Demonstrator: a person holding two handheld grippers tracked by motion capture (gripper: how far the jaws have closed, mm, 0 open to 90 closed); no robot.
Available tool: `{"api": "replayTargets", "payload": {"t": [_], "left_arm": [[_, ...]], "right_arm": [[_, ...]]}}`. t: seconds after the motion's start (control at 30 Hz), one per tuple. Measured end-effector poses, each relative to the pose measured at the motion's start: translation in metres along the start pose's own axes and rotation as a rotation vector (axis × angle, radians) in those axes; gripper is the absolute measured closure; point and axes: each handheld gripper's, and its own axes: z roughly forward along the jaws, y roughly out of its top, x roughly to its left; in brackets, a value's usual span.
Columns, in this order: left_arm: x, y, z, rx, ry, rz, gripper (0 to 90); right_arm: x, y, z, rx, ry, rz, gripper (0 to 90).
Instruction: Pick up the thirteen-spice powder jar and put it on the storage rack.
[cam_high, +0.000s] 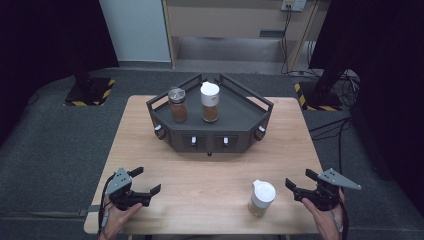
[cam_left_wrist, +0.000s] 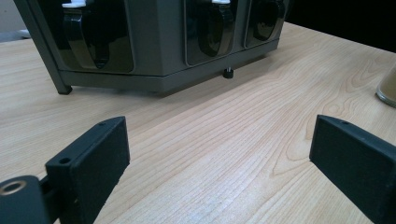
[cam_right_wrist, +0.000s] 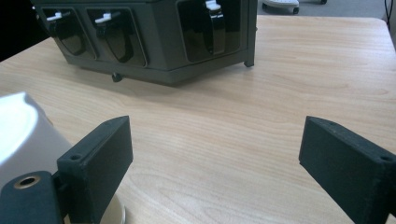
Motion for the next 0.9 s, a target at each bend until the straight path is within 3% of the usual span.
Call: {"api": "replayTargets", "payload": {"t": [0.47, 0.9], "left_arm": [[-0.001, 0.0, -0.001, -0.014, -0.015, 0.019, 3.9], [0.0, 0.001, 0.001, -0.014, -0.029, 0.027, 4.0]], "right_arm": [[-0.003, -0.011, 0.003, -0.006, 0.009, -0.021, 9.9], [-0.005, -0.013, 0.004, 0.004, 0.009, -0.009, 9.6]]}}
